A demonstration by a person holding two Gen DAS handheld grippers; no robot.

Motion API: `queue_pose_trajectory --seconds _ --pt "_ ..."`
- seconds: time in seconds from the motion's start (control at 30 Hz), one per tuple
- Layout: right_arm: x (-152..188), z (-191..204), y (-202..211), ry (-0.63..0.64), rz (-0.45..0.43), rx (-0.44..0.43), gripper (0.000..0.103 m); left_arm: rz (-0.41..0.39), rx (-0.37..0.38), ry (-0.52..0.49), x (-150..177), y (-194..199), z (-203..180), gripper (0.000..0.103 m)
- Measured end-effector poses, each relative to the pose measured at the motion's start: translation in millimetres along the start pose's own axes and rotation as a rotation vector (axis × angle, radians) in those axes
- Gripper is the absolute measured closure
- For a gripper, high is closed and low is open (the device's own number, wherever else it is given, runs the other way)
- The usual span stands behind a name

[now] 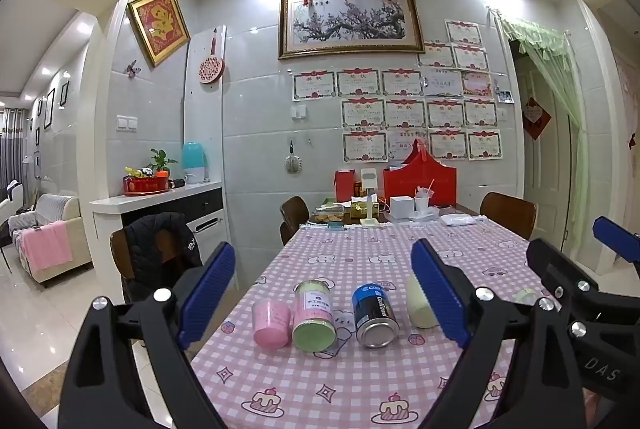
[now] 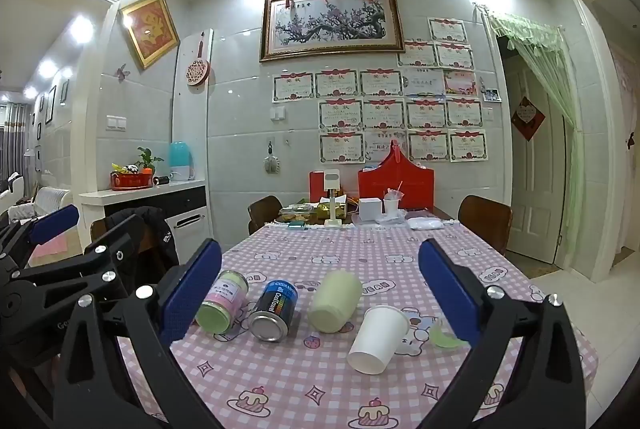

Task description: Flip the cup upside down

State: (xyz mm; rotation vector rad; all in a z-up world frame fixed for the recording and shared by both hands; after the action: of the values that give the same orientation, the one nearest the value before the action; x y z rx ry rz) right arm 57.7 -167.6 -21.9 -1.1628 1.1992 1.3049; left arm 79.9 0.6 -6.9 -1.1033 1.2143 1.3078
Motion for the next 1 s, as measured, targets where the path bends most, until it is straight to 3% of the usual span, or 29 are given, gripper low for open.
queue_pose_trajectory --seconds 1.0 --pt "4.7 -1.9 -0.6 -0.008 0.005 0.0 0.008 0.004 -0.001 -0.01 0.5 0.2 -0.2 0.015"
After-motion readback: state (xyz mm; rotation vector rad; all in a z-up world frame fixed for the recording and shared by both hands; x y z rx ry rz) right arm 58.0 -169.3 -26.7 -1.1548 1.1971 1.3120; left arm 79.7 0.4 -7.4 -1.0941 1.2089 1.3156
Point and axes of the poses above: each gripper's, at about its wrist camera, not at the fingertips, and y roughly against the way its jaws point, z to its left, x to its underside, the point moved 8 cm from there along -y, roughly the way its jaws point, and after that the axes turned 2 degrees about -y, right-handed, at the moved point
